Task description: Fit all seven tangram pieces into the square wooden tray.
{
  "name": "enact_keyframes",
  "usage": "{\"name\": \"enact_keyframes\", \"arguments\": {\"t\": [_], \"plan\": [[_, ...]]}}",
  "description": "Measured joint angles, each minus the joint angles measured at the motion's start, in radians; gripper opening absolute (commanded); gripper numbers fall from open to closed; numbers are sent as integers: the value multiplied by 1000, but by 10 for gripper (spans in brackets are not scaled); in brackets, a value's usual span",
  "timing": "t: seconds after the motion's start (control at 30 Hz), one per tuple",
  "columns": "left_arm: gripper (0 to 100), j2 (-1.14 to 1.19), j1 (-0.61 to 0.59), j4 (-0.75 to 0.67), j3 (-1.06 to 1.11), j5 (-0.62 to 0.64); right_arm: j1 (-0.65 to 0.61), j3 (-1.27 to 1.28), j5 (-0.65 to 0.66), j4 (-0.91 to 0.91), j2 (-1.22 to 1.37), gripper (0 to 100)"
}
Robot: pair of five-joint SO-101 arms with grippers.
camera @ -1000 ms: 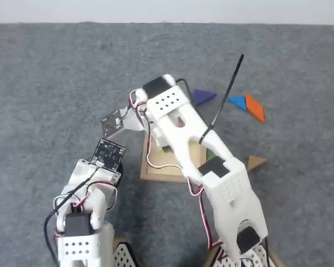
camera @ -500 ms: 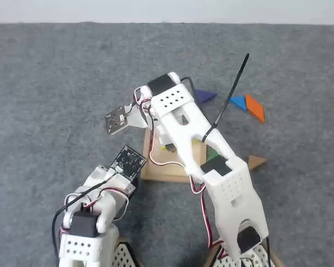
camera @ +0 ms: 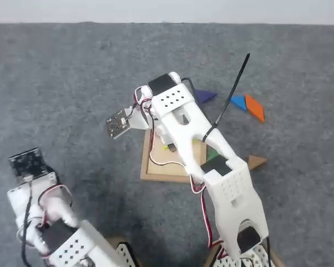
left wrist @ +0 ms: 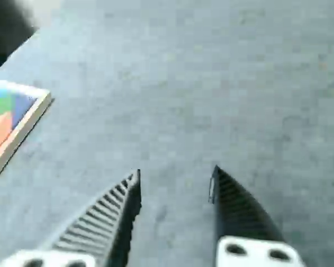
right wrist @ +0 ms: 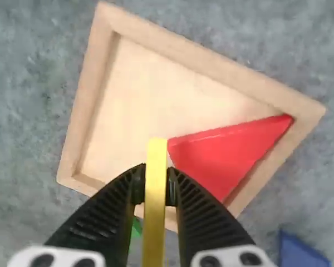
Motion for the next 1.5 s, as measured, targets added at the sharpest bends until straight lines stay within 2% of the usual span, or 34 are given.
{"name": "enact_keyframes", "arguments": {"t": [0.3, 0.67, 0.77, 0.9, 1.03, 1.17, 1.27, 1.37, 1.5], "plan": [[192, 0, -97, 12, 0, 2, -63, -3, 195, 2, 126, 8], [192, 0, -97, 12, 0, 2, -87, -5, 247, 2, 150, 11], [192, 0, -97, 12, 0, 6, -98, -5, 249, 2, 150, 62], [192, 0, -97, 12, 0, 6, -98, -5, 245, 3, 150, 181], [192, 0, -97, 12, 0, 6, -100, -5, 204, 3, 149, 258], [192, 0, -97, 12, 0, 8, -101, -6, 192, 3, 132, 263], [192, 0, -94, 12, 0, 8, -98, -6, 130, 3, 77, 263], [192, 0, -72, 12, 0, 8, -92, -60, 14, 3, -25, 263], [192, 0, -68, 12, 0, 8, -23, -184, -238, 3, -187, 263]]}}
